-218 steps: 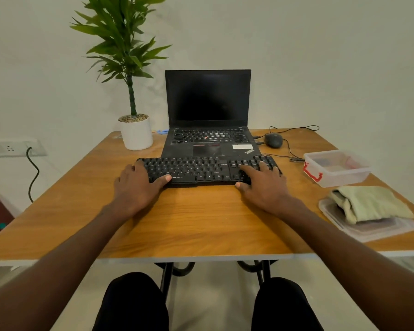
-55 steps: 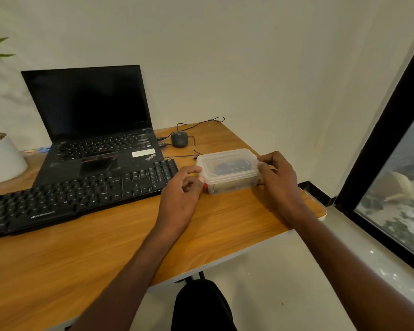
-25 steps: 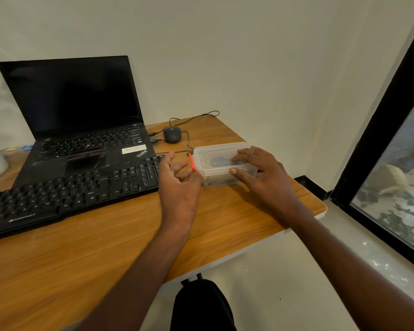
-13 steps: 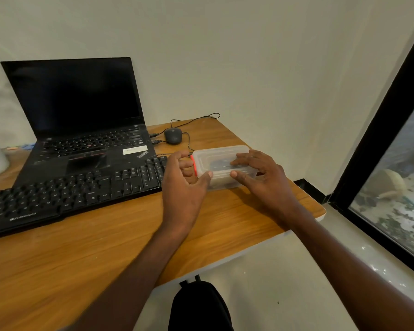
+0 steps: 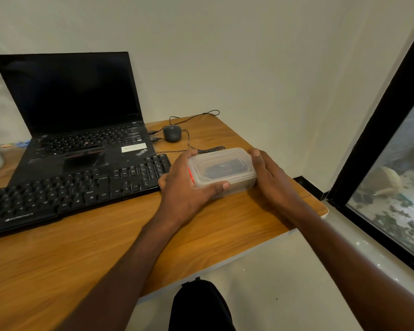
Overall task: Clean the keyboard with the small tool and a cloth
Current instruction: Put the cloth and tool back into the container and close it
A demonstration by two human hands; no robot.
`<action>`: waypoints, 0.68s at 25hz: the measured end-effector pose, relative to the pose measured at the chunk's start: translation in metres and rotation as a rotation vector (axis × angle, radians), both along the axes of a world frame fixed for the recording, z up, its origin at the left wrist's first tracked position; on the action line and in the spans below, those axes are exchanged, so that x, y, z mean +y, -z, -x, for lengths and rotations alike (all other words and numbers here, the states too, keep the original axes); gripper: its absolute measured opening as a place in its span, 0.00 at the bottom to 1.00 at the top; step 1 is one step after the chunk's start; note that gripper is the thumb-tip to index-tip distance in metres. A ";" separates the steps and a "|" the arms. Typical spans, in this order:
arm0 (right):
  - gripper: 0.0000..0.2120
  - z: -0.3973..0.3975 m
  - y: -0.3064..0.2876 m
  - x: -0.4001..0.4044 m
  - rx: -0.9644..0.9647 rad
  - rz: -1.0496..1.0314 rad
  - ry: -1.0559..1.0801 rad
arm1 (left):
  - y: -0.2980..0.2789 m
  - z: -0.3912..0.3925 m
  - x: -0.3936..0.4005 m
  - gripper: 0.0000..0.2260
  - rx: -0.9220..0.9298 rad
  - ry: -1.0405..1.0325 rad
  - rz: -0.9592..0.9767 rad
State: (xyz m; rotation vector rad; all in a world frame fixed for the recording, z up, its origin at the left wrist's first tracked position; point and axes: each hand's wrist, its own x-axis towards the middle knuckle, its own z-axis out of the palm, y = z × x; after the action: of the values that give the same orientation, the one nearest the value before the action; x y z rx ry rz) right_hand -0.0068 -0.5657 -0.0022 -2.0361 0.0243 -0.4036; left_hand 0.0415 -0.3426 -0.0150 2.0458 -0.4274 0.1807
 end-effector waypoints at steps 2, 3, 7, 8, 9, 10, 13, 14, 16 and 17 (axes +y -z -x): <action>0.18 -0.002 0.000 -0.001 -0.007 -0.028 -0.014 | -0.004 0.004 0.001 0.47 -0.003 -0.009 -0.027; 0.19 -0.002 0.000 -0.003 -0.009 -0.042 -0.004 | -0.005 0.005 0.001 0.46 -0.005 -0.004 -0.027; 0.22 -0.005 -0.001 -0.009 -0.014 -0.197 0.068 | -0.004 0.003 0.002 0.48 0.017 0.029 -0.010; 0.22 -0.005 -0.001 -0.011 -0.032 -0.227 0.070 | -0.003 0.002 0.002 0.48 0.025 0.029 -0.008; 0.22 -0.004 0.000 -0.013 -0.057 -0.255 0.068 | -0.003 0.002 0.002 0.49 0.030 0.025 0.001; 0.22 -0.004 0.001 -0.013 -0.086 -0.270 0.070 | -0.002 0.001 0.002 0.49 0.031 0.020 0.016; 0.15 0.000 0.002 -0.007 -0.187 -0.156 0.159 | -0.004 0.003 0.002 0.48 -0.009 -0.025 0.011; 0.13 0.001 0.003 -0.004 -0.218 -0.104 0.204 | -0.004 0.003 0.002 0.47 -0.018 -0.045 -0.002; 0.13 0.002 0.003 -0.001 -0.263 0.000 0.268 | -0.004 0.005 0.001 0.47 -0.021 -0.065 -0.018; 0.13 0.003 0.003 0.001 -0.277 0.066 0.293 | -0.004 0.005 0.000 0.47 -0.023 -0.067 -0.021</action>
State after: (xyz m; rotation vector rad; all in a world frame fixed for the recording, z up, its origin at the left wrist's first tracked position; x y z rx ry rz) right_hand -0.0095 -0.5649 -0.0055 -2.0289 0.1422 -0.8779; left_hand 0.0365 -0.3422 -0.0111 2.0816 -0.3767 0.2421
